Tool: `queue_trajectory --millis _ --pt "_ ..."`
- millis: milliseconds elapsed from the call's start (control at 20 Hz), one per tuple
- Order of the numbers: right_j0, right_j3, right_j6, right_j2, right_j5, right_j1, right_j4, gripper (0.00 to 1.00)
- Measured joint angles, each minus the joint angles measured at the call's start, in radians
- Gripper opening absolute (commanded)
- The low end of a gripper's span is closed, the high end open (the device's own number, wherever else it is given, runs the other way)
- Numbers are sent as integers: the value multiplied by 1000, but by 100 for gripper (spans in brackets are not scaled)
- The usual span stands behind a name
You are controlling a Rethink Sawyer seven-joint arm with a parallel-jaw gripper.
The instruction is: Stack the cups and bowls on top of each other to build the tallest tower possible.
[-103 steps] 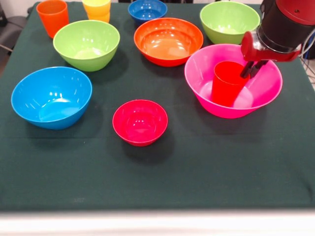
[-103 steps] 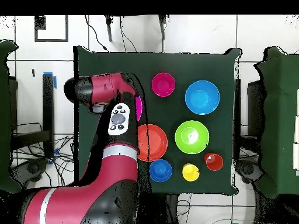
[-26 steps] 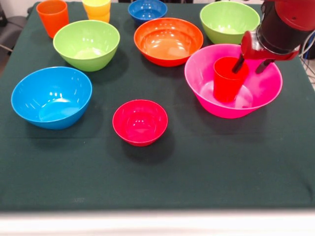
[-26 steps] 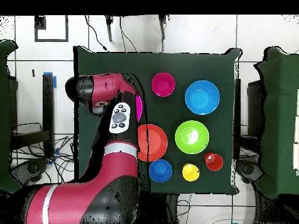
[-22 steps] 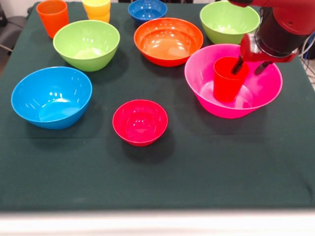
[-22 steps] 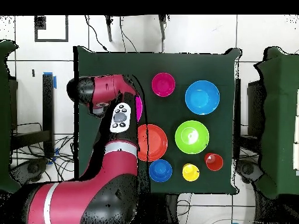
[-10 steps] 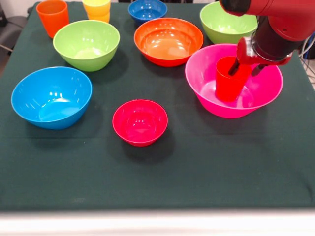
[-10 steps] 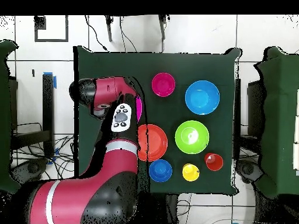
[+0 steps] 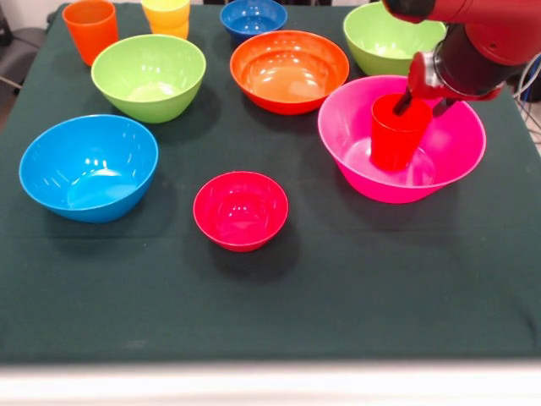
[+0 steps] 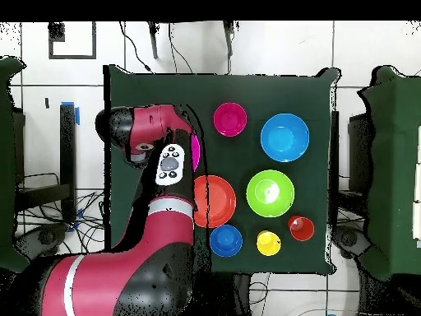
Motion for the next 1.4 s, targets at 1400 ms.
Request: queue_trajectory --millis 1400 --pt "-24 -96 0 0 94 -60 -5 100"
